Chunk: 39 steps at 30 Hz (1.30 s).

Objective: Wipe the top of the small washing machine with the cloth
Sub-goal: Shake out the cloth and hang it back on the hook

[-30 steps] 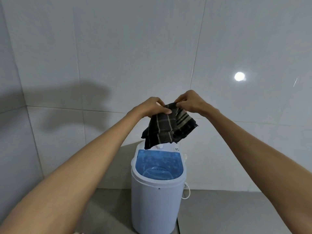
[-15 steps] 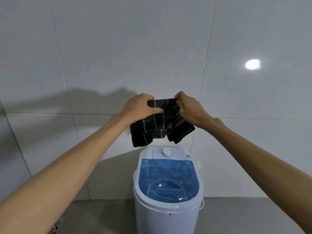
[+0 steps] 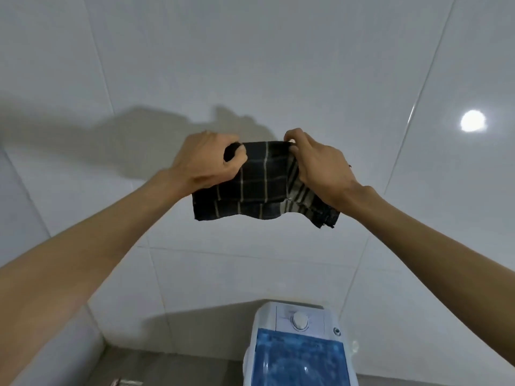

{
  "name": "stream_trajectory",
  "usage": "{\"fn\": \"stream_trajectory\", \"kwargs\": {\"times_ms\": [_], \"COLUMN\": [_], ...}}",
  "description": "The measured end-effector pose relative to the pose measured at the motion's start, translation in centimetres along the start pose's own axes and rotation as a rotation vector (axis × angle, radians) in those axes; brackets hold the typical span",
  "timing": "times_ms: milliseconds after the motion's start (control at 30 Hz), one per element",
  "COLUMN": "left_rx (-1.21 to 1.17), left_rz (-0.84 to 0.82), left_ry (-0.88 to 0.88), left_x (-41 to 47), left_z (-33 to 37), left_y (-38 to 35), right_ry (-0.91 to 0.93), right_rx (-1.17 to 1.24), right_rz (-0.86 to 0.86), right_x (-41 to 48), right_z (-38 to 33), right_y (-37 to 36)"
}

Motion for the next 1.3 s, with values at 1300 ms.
{"fn": "stream_trajectory", "kwargs": {"times_ms": [1300], "left_rx": [0.08], "left_rz": [0.213], "left_ry": [0.465], "left_x": [14.1], "left_z": [-39.8], "left_y": [25.5], "right_ry": [0.186], "right_rx": [-0.021], "right_rz": [0.016], "right_x": [47.0], "right_z": [-26.9], "right_y": [1.8]}}
Point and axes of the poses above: each hand's wrist, its own x-axis towards the middle knuckle, its own y-axis out of the back of the hand, z = x × y, the point moved 10 cm from there along x, towards the middle knuckle, and after that the axes turned 11 degrees about x, right-handed, at the moved point
